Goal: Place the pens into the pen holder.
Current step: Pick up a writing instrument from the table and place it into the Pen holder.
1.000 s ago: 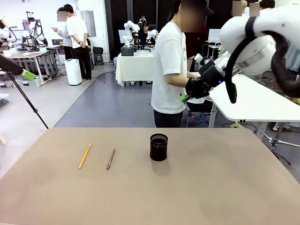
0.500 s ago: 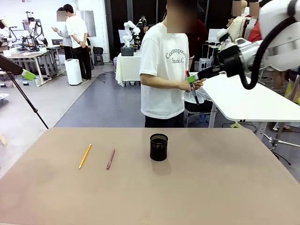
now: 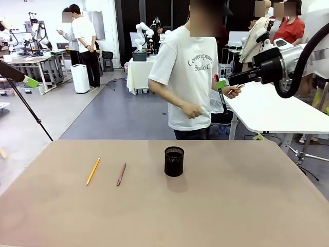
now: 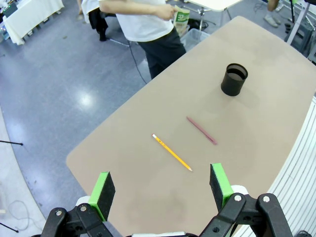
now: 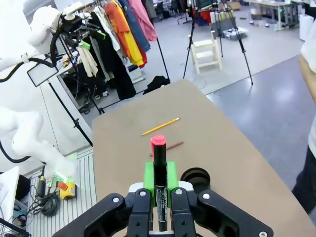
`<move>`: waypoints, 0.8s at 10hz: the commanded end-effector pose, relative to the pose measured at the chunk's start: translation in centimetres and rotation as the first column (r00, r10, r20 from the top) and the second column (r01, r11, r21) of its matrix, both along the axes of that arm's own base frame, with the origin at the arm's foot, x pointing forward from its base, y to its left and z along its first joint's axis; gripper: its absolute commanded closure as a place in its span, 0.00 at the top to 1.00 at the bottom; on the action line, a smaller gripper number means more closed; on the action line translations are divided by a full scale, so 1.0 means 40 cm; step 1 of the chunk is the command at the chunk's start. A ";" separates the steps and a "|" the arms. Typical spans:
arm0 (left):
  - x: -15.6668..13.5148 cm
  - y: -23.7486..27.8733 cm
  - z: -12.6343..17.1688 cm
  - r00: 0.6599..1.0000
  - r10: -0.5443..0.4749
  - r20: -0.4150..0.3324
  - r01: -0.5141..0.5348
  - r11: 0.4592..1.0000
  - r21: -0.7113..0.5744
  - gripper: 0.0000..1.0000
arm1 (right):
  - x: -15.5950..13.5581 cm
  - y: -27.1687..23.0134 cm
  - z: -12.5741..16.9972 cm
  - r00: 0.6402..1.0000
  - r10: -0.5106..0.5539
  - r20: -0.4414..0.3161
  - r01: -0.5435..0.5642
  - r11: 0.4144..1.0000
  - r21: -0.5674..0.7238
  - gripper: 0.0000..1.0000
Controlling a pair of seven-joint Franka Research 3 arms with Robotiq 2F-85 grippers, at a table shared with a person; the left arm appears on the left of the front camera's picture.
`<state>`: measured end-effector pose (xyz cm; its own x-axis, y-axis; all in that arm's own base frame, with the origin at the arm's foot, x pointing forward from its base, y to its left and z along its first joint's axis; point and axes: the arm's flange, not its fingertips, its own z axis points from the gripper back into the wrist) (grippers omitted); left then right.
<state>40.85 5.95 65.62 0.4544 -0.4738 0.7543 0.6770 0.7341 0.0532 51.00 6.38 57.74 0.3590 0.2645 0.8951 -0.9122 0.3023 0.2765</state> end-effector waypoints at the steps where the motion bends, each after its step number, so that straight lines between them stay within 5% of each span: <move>1: -0.004 -0.001 0.000 1.000 -0.008 0.003 0.008 1.000 0.001 1.00 | 0.009 0.014 0.005 1.000 0.000 0.006 0.000 1.000 -0.006 0.00; 4: -0.004 -0.001 0.000 1.000 -0.008 0.003 0.008 1.000 0.001 1.00 | 0.000 0.012 -0.003 1.000 0.009 -0.002 -0.009 1.000 -0.002 0.00; 8: -0.004 -0.001 0.000 1.000 -0.008 0.003 0.008 1.000 0.001 1.00 | -0.002 -0.030 -0.017 0.968 0.124 0.219 -0.155 0.980 0.128 0.00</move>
